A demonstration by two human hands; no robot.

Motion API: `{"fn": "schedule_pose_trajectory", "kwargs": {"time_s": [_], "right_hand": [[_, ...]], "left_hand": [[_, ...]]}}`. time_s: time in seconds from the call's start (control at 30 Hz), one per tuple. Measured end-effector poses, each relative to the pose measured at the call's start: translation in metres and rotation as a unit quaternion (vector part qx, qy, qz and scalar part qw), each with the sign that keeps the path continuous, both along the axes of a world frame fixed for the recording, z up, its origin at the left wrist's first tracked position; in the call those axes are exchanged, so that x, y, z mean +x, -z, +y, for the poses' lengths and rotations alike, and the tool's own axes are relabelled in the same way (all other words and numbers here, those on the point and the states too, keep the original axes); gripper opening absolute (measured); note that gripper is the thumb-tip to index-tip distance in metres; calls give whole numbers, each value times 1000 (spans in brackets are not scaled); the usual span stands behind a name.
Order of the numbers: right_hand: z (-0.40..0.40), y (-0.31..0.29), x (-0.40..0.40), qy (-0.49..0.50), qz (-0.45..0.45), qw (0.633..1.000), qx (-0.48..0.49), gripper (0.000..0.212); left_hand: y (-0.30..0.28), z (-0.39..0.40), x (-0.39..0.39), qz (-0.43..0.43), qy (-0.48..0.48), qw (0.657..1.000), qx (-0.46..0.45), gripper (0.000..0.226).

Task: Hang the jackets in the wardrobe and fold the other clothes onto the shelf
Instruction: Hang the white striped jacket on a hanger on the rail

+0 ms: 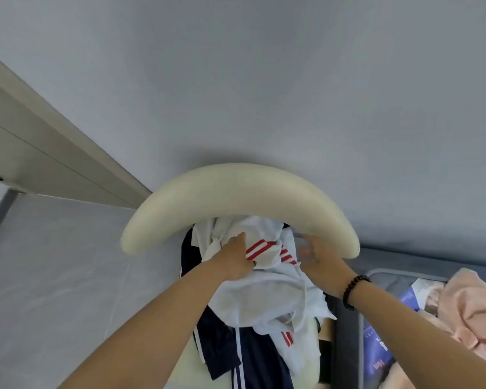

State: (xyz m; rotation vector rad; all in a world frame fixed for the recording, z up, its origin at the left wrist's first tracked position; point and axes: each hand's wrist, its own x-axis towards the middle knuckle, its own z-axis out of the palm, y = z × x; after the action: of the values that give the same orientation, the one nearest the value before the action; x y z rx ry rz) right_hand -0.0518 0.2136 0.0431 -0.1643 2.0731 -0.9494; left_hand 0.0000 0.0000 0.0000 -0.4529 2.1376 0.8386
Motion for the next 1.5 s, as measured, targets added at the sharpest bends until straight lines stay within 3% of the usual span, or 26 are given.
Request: {"fn": "schedule_pose_trajectory", "kwargs": {"time_s": [0.13,0.2,0.37,0.5,0.6,0.7,0.83,0.97,1.03,1.13,1.23,1.3,1.37,1.47,1.5], "right_hand": [[-1,23,4,11,-58,997,44,65],[0,33,4,19,-63,997,50,66],[3,44,3,24,-61,996,59,67],[4,41,6,15,-55,996,69,67],[0,28,12,-4,-40,997,73,68],[-10,8,22,-6,-13,998,56,73],[-20,-18,43,12,21,999,28,76],[-23,-36,76,-25,31,999,-12,85],[-22,-41,93,-55,23,998,-34,100],[-23,-45,116,-111,46,992,-24,120],[-29,-59,137,-122,73,990,-8,123],[-32,-75,148,-99,84,991,-17,110],[-35,-94,156,-94,105,990,-22,78],[-43,-130,161,-93,139,985,-51,11],[-46,-145,162,-91,155,982,-62,6]], "left_hand": [[34,8,2,-120,-11,990,-74,113],[49,10,9,-131,-31,986,-94,110],[67,-1,22,5,-75,987,-143,49],[57,-12,34,56,-118,986,-107,42],[40,-15,51,133,-187,973,-25,27],[19,-8,64,158,-332,929,38,20],[-10,1,78,79,-542,828,123,29],[-34,7,89,62,-602,779,164,34],[-54,15,97,75,-623,748,214,34],[-90,26,114,99,-618,735,262,31],[-124,38,125,118,-617,714,310,36],[-150,42,131,135,-623,705,312,34],[-175,42,142,169,-605,703,333,31],[-218,30,163,201,-532,747,345,31],[-229,22,169,223,-512,753,348,32]]}}
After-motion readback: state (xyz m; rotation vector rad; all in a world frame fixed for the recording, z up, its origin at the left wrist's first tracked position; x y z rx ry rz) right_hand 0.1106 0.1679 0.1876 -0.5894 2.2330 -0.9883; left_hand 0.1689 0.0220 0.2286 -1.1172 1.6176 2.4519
